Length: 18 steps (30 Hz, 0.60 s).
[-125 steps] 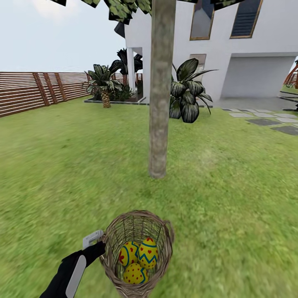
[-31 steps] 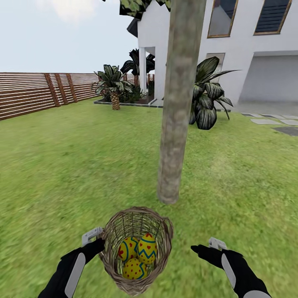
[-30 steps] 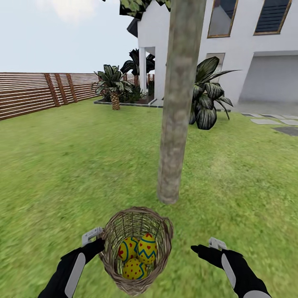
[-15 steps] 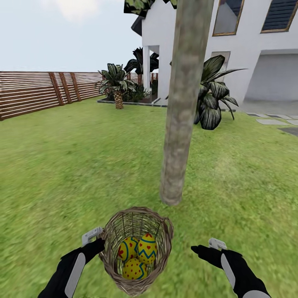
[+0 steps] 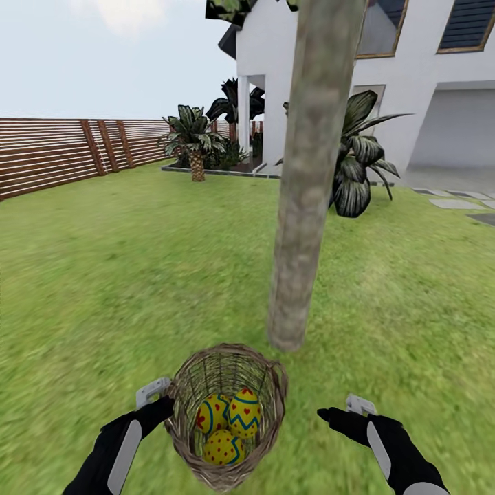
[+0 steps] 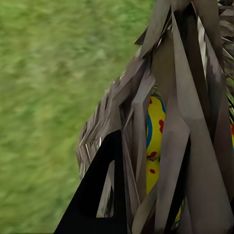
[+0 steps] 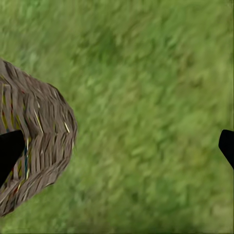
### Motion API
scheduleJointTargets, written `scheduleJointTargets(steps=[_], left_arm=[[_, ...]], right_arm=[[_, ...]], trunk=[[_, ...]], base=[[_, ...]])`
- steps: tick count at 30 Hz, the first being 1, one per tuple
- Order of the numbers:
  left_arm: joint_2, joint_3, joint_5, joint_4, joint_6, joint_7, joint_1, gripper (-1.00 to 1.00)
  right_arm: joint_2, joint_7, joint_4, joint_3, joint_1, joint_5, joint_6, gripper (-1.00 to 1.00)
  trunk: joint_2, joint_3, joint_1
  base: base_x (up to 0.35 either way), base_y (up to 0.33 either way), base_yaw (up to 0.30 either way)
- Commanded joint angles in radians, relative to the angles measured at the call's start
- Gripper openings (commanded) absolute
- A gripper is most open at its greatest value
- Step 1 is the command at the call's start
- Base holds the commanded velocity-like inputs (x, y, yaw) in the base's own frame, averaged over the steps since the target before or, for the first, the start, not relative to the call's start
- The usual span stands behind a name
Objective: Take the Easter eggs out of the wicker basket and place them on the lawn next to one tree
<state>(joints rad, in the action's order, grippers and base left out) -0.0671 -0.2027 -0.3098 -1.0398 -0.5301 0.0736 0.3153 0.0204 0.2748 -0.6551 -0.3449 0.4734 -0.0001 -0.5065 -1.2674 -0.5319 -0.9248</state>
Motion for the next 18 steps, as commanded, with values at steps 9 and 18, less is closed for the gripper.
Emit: scheduleJointTargets(steps=[9, 18], left_arm=[[-0.001, -0.001, -0.015, -0.003, -0.005, 0.007, 0.001, -1.0], [-0.002, -0.003, -0.015, -0.003, -0.005, 0.007, 0.001, -1.0]], right_arm=[[0.0, 0.005, -0.001, -0.003, 0.001, 0.0, -0.006, 1.0], [0.001, 0.005, 0.001, -0.004, 0.001, -0.003, -0.006, 1.0]], trunk=[[-0.001, -0.011, -0.001], [-0.001, -0.016, -0.001]], base=[[0.046, 0.0, 0.143], [0.265, 0.0, 0.078]])
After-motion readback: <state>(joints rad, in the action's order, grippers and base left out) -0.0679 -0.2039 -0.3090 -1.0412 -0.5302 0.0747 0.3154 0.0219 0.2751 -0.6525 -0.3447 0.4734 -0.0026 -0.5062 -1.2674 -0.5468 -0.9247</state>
